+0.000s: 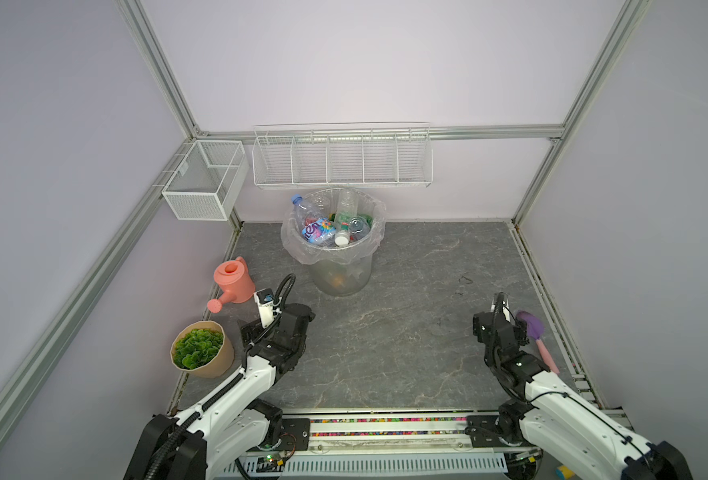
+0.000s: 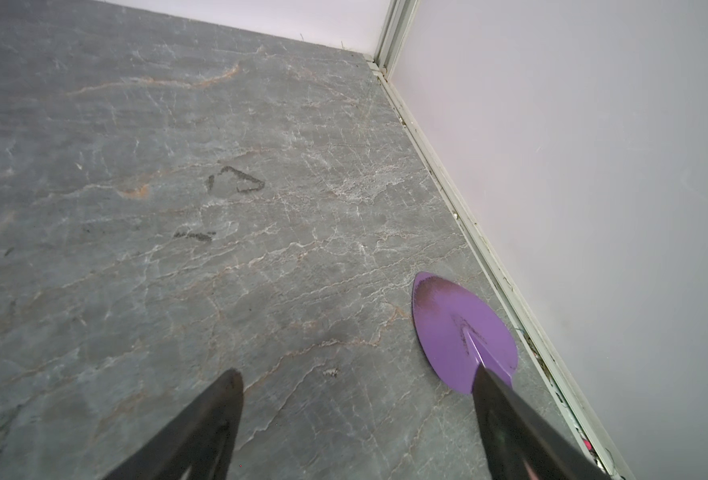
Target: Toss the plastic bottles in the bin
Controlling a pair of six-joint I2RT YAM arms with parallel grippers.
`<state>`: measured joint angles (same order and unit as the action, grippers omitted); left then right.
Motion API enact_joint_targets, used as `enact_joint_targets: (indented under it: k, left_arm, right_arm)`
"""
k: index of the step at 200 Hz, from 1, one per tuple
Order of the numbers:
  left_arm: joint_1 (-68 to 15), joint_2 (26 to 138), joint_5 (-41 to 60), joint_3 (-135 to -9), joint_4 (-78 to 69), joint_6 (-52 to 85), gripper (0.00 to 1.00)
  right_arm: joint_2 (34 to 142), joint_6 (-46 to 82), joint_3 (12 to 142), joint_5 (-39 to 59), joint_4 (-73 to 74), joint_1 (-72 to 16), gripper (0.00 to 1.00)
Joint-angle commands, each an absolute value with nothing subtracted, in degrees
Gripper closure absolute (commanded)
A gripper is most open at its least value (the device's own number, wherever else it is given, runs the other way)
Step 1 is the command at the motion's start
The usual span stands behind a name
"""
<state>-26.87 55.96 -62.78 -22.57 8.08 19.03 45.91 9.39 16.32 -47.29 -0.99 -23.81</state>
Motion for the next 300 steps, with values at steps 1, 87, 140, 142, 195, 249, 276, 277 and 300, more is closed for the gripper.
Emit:
enact_joint_targets:
  k: [1,87,140,142,195,249,276,277,300]
  left_arm:
    - [-26.46,53.06,-64.33,-19.64,0.29,15.42,0.01]
    - [-25.72,54.31,-65.36,-15.07,-18.04,8.2,0.01]
    - [-22.83,54.17,-63.31,-12.46,-26.89,6.33,0.01]
    - [-22.72,54.1,-63.27,-12.52,-26.85,6.5,0.01]
    - [-19.67,55.16,-61.16,-8.69,-35.91,6.78,0.01]
    - [-15.67,59.14,-56.79,-7.03,-44.47,8.02,0.01]
    - [-14.26,63.62,-55.03,-7.13,-49.95,7.61,0.01]
    - [-14.21,63.76,-54.89,-7.21,-50.2,7.59,0.01]
    - [-13.62,68.21,-53.81,-7.8,-55.29,6.82,0.01]
  right_arm:
    - [45.33,7.61,14.67,-45.09,4.44,-22.78,0.11]
    - [51.58,-1.03,10.94,-44.93,25.56,-20.91,0.11]
    - [53.08,-1.52,9.95,-45.06,30.69,-20.66,0.12]
    - [53.19,-1.61,9.83,-45.02,30.98,-20.66,0.11]
    - [59.15,-4.73,6.43,-42.51,47.52,-19.06,0.12]
    - [75.1,-8.93,5.93,-42.02,71.72,-17.78,0.11]
    - [85.68,-10.66,7.3,-42.68,82.09,-17.58,0.11]
    - [85.95,-10.69,7.43,-42.65,82.0,-17.53,0.11]
    - [89.98,-11.11,9.64,-43.2,82.27,-17.36,0.11]
